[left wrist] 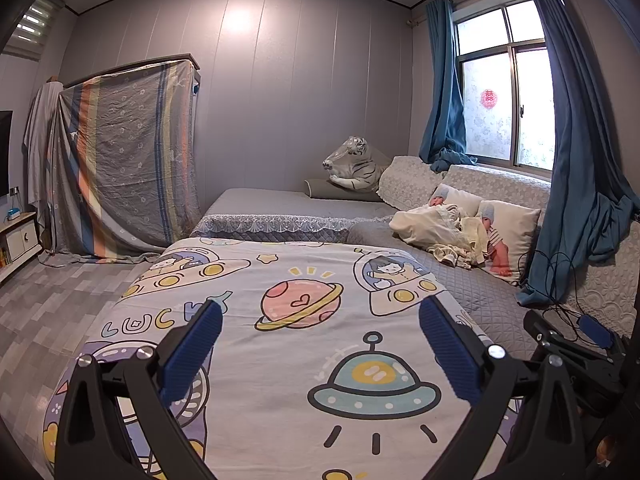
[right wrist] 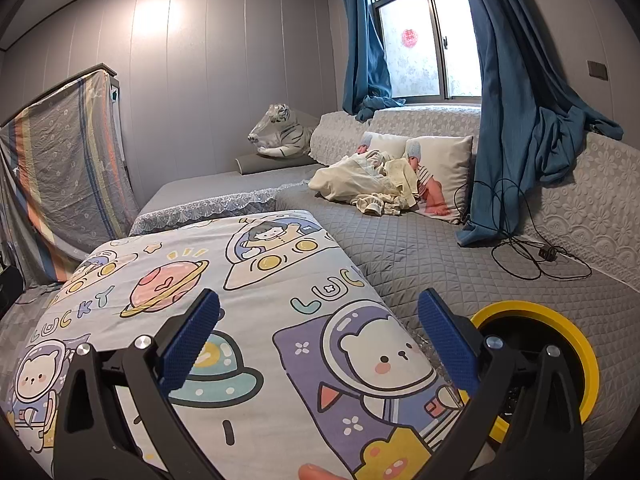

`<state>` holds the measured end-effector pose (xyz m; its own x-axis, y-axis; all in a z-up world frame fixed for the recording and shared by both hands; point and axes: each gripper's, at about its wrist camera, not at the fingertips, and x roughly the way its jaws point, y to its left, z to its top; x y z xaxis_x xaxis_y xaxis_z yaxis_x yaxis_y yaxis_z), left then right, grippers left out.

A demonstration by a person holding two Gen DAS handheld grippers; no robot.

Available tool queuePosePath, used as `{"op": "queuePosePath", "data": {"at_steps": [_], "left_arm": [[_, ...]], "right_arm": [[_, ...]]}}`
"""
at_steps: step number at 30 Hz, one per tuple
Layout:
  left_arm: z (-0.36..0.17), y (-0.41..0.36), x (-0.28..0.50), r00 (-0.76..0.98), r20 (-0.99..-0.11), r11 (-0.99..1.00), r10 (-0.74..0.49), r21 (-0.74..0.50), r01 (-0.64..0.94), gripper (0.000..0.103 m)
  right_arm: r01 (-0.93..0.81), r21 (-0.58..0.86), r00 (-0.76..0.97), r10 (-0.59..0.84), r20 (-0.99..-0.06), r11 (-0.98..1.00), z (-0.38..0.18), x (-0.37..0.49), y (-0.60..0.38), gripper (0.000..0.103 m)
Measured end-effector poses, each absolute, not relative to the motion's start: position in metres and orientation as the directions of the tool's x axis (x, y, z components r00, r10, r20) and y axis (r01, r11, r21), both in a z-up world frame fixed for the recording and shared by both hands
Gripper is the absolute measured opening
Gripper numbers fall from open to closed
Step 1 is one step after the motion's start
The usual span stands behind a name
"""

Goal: Collect trash

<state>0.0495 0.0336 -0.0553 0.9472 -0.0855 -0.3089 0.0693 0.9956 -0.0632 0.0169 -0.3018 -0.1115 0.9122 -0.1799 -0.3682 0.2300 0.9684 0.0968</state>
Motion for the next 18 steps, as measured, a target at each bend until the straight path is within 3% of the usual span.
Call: {"op": "queuePosePath", "data": {"at_steps": [18], "left_arm": [[-0.0594,0.0365,0.0554,0.939,-0.330,0.994,-0.096,-0.074,0.075,0.095]], "right_arm": [[0.228,0.099,0.908,-0.175,-0.382,0.969,-0.1140,0.0185,-0.3024,0.095]]}}
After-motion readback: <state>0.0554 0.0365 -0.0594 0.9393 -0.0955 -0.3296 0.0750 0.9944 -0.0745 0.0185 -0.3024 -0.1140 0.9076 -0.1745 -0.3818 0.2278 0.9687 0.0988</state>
